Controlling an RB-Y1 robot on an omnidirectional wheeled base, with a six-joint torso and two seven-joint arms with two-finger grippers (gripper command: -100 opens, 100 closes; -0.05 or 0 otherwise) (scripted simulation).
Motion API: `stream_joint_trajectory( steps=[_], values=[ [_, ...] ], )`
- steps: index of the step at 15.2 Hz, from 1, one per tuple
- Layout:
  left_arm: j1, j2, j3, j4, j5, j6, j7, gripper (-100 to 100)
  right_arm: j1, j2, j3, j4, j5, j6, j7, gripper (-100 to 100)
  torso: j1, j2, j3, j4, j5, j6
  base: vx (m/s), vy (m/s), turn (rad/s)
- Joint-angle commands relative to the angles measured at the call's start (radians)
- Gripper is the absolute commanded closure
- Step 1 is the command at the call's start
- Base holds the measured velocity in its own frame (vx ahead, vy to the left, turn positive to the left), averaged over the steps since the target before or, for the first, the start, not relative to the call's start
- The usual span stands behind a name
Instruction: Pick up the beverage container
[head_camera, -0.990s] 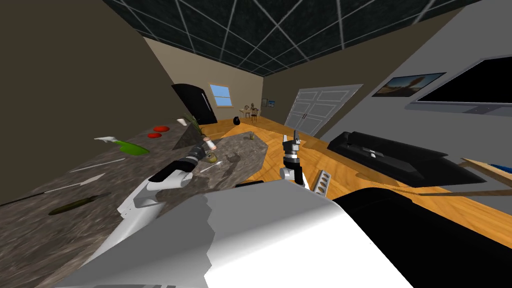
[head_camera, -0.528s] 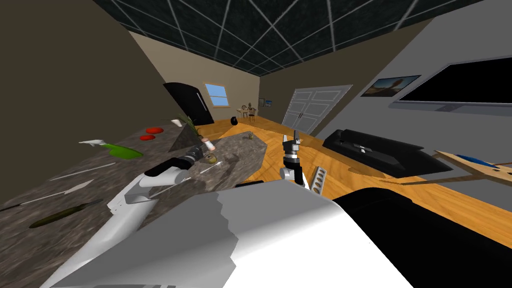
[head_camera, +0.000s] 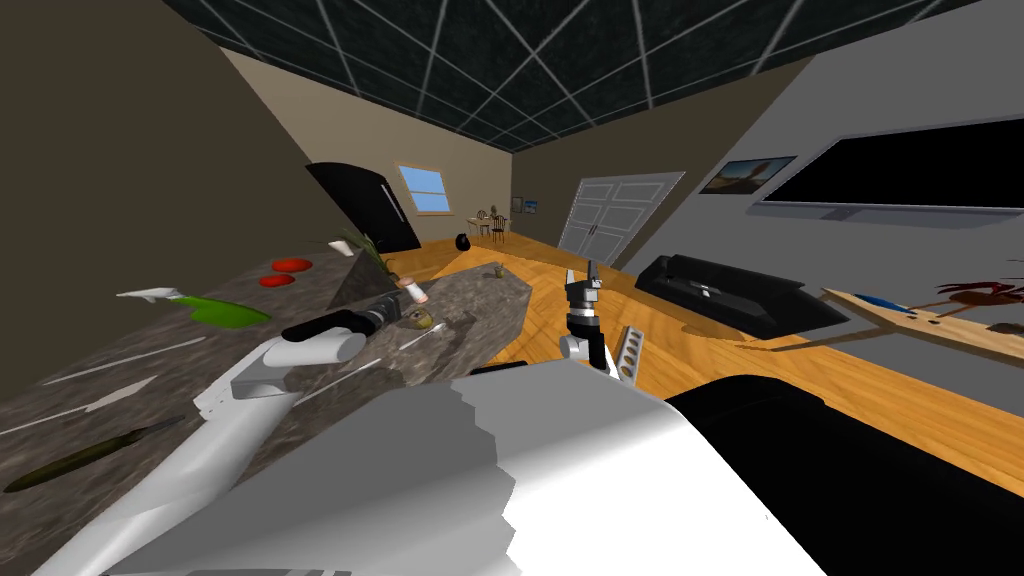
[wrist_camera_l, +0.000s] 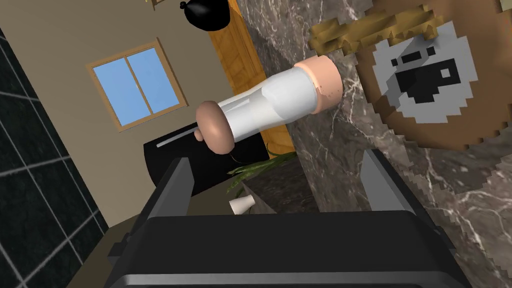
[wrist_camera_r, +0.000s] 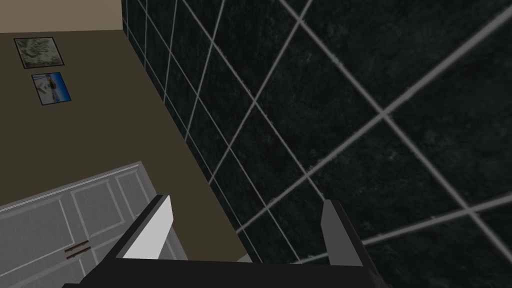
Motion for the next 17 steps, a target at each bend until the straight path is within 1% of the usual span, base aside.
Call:
stream_joint_trajectory(
  steps=[1,2,3,5,6,7,9,10,11,13,14,15,17],
  values=[
    [-0.003,0.010,0.003,0.005,0.011,0.050,0.006,-100,0.000,0.000,0.000,0.000,0.000,0.000,0.000,0,0.000,0.000,0.000,0.000,0.000,0.000,-0.019,0.036,-0.047],
    [-0.003,0.010,0.003,0.005,0.011,0.058,0.006,-100,0.000,0.000,0.000,0.000,0.000,0.000,0.000,0,0.000,0.000,0.000,0.000,0.000,0.000,-0.012,0.019,0.006],
    [-0.021,0.044,0.007,0.031,0.049,0.088,0.018,-100,0.000,0.000,0.000,0.000,0.000,0.000,0.000,0,-0.001,0.000,0.000,0.000,0.000,-0.001,-0.015,0.021,-0.104],
    [-0.021,0.044,0.007,0.031,0.049,0.129,0.018,-100,0.000,0.000,0.000,0.000,0.000,0.000,0.000,0,-0.001,0.000,0.000,0.000,0.000,0.000,-0.015,0.028,-0.113],
    [-0.021,0.044,0.007,0.031,0.049,0.130,0.018,-100,0.000,0.000,0.000,0.000,0.000,0.000,0.000,0,-0.001,0.000,0.000,0.000,0.000,0.000,-0.007,0.016,-0.003],
    [-0.038,0.076,0.011,0.056,0.087,0.163,0.030,-100,0.000,0.000,0.000,0.000,0.000,0.000,0.000,0,-0.002,0.000,0.000,0.000,0.000,-0.001,-0.014,0.020,-0.118],
    [-0.038,0.076,0.011,0.056,0.087,0.201,0.030,-100,0.000,0.000,0.000,0.000,0.000,0.000,0.000,0,-0.002,0.000,0.000,0.000,0.000,0.000,-0.015,0.024,-0.110],
    [-0.038,0.076,0.011,0.056,0.087,0.201,0.030,-100,0.000,0.000,0.000,0.000,0.000,0.000,0.000,0,-0.002,0.000,0.000,0.000,0.000,0.000,-0.006,0.015,0.005],
    [-0.054,0.107,0.014,0.081,0.124,0.236,0.042,-100,0.000,0.000,0.000,0.000,0.000,0.000,0.000,0,-0.002,-0.001,0.000,0.000,0.000,-0.001,-0.011,0.016,-0.116],
    [-0.054,0.107,0.014,0.081,0.124,0.272,0.042,-100,0.000,0.000,0.000,0.000,0.000,0.000,0.000,0,-0.002,-0.001,0.000,0.000,0.000,0.000,-0.012,0.025,-0.111],
    [-0.054,0.107,0.014,0.081,0.124,0.272,0.042,-100,0.000,0.000,0.000,0.000,0.000,0.000,0.000,0,-0.002,-0.001,0.000,0.000,0.000,0.000,-0.005,0.013,-0.004],
    [-0.070,0.137,0.016,0.106,0.162,0.308,0.054,-100,0.000,0.000,0.000,0.000,0.000,0.000,0.000,0,-0.002,-0.001,0.000,0.000,0.000,-0.001,-0.008,0.013,-0.121],
    [-0.070,0.137,0.016,0.106,0.162,0.341,0.054,-100,0.000,0.000,0.000,0.000,0.000,0.000,0.000,0,-0.002,-0.001,0.000,0.000,0.000,0.000,-0.010,0.020,-0.106]
  ],
)
